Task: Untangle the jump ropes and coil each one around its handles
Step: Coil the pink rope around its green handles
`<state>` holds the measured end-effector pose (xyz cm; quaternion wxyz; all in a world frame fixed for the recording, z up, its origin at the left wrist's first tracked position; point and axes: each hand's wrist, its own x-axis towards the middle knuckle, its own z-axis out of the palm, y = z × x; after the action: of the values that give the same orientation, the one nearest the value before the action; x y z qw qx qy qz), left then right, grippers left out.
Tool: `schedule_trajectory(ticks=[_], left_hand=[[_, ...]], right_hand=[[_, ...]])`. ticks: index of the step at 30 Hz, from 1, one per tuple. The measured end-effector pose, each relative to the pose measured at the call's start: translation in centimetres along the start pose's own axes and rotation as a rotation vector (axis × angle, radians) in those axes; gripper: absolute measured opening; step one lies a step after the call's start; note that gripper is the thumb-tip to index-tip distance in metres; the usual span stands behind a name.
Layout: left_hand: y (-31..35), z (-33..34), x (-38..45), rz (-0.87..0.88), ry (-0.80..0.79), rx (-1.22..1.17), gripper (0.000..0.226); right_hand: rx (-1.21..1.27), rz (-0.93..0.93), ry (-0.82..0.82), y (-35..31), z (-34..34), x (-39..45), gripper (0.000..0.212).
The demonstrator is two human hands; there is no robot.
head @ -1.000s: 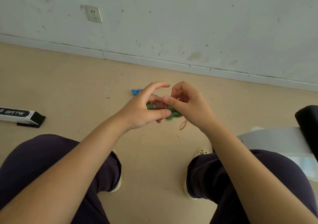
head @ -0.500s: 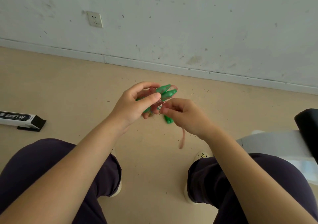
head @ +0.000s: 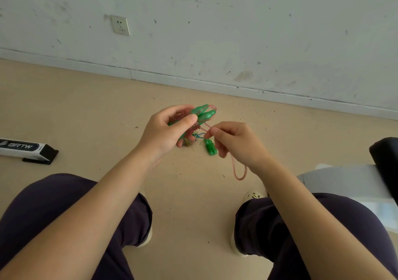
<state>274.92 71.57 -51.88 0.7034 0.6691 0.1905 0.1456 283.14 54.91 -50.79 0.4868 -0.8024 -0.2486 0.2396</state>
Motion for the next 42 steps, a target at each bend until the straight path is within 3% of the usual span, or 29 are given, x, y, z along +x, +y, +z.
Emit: schedule_trajectory(ticks=[8,12,16,20,25,33,42], left_hand=[[-0.2,0.2,-0.1,0.034,0.076,0.007,0.022],[-0.5,0.1,0.1,0.025,0.132,0.038,0.021],[-0.4,0.0,0.3,-0.025,0.144,0.006,0.016],[0.1,-0.1,0.2,-0.064,0.112,-0.026,0.012],[0.5,0.1,-0.3,-0.095,0.011,-0.007,0.015],[-0.5,0.6,0.0,-0.042,0.098,-0.011,0.020],[-0.9,0.6,0.2,0.004,0.089,0.151,0.023]], right_hand=[[-0.103,0.002,-0.103,-0.6,1.0,-0.3,0.027],[-0.262,-0.067,-0.072,-1.0,1.2,-0.4,0.029],[-0.268,-0.059,-0.071,-1.0,1.3,-0.5,0.023],[-0.285,-0.065,0.027,-0.6,0.8,-0.3,0.011],[-0.324,-0.074,0.174,-0.1,-0.1,0.0,0.021],[-0.334,-0.063,-0.074,-0.7,1.4,-0.4,0.010],[-0.351,-0.251,-0.003,-1.2,0.7,-1.0,0.030]])
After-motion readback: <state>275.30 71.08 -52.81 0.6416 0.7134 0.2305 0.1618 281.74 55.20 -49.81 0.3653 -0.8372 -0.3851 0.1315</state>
